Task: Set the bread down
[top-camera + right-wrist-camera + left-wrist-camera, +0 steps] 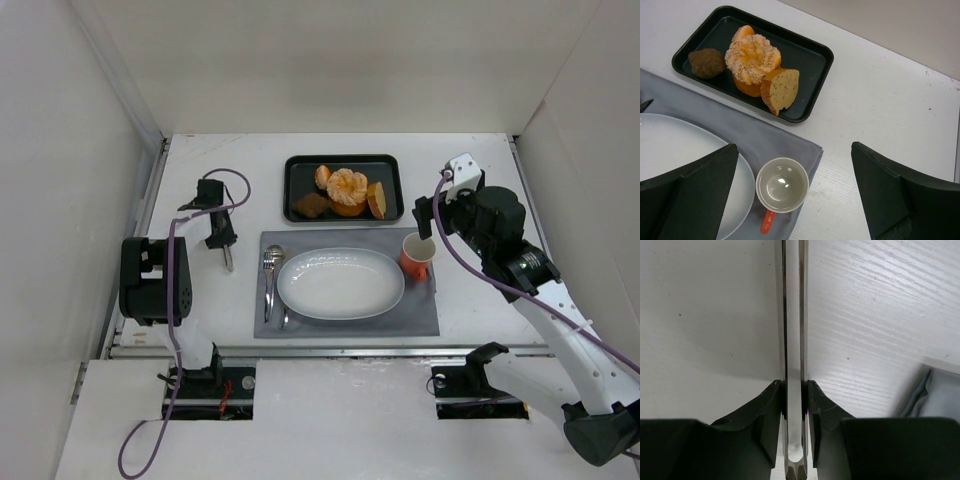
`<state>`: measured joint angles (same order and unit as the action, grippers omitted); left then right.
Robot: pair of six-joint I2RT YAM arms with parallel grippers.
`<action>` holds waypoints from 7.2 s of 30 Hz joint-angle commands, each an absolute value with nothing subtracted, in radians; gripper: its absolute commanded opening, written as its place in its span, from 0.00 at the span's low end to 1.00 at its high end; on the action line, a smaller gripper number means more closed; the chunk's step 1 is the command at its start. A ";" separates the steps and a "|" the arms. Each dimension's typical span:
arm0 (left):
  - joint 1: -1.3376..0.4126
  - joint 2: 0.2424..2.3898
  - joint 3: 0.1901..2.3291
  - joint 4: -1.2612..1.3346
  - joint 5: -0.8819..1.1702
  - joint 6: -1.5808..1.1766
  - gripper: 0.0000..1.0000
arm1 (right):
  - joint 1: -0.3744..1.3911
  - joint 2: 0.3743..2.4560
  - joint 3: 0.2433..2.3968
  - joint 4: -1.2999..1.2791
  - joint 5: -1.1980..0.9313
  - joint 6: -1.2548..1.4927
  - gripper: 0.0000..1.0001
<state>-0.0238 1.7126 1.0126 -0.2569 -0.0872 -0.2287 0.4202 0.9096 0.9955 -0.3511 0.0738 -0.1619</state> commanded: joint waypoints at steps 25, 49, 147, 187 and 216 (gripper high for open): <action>-0.067 1.258 1.086 -0.351 0.149 -0.250 0.32 | 0.426 0.881 1.014 -0.316 0.069 -0.170 1.00; -0.291 1.436 1.407 -0.379 0.219 -0.209 0.33 | 0.426 0.899 1.005 -0.307 0.097 -0.179 1.00; -0.422 2.014 1.873 -0.638 0.092 -0.153 0.29 | 0.426 0.881 0.996 -0.288 0.137 -0.189 1.00; -0.813 1.060 1.174 -0.612 -0.066 -0.369 0.16 | 0.426 0.880 0.996 -0.288 0.146 -0.189 1.00; -0.986 1.233 1.043 -0.629 -0.041 -0.408 0.29 | 0.426 0.881 0.996 -0.279 0.164 -0.189 1.00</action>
